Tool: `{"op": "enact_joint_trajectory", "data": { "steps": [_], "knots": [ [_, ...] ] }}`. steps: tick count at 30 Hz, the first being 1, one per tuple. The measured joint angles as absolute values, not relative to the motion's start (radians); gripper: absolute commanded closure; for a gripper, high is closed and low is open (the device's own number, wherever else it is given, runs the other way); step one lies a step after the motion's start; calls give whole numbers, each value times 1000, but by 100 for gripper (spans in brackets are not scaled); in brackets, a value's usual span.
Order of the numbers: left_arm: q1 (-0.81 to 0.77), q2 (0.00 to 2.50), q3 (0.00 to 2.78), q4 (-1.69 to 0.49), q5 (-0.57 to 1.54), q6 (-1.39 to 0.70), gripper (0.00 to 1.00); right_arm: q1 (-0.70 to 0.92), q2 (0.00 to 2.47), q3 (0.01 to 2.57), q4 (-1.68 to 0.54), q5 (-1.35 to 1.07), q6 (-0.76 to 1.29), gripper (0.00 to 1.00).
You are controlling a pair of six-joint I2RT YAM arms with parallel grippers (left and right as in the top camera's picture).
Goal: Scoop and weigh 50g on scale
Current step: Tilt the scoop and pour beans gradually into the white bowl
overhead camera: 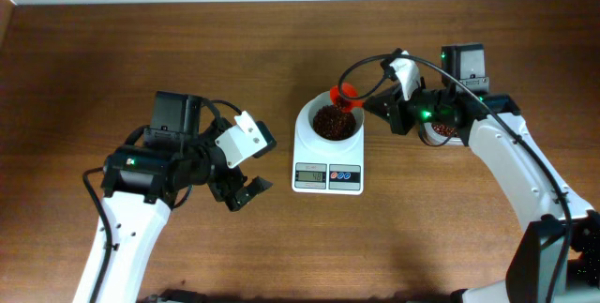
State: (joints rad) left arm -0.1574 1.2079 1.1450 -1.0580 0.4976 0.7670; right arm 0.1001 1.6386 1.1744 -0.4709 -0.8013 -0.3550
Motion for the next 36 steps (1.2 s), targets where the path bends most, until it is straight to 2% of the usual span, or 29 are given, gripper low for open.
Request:
{"op": "enact_joint_trajectory", "data": {
  "steps": [12,17,36],
  "knots": [
    [-157,1208,1145,-1058,498,767,1,100,1639,1174,-474,-855,-419,96],
    [-157,1208,1145,-1058,498,767,1,100,1639,1174,-467,-781,-377,96],
    [-157,1208,1145,-1058,498,767,1,100,1639,1174,-467,-775,-369,96]
  ]
}}
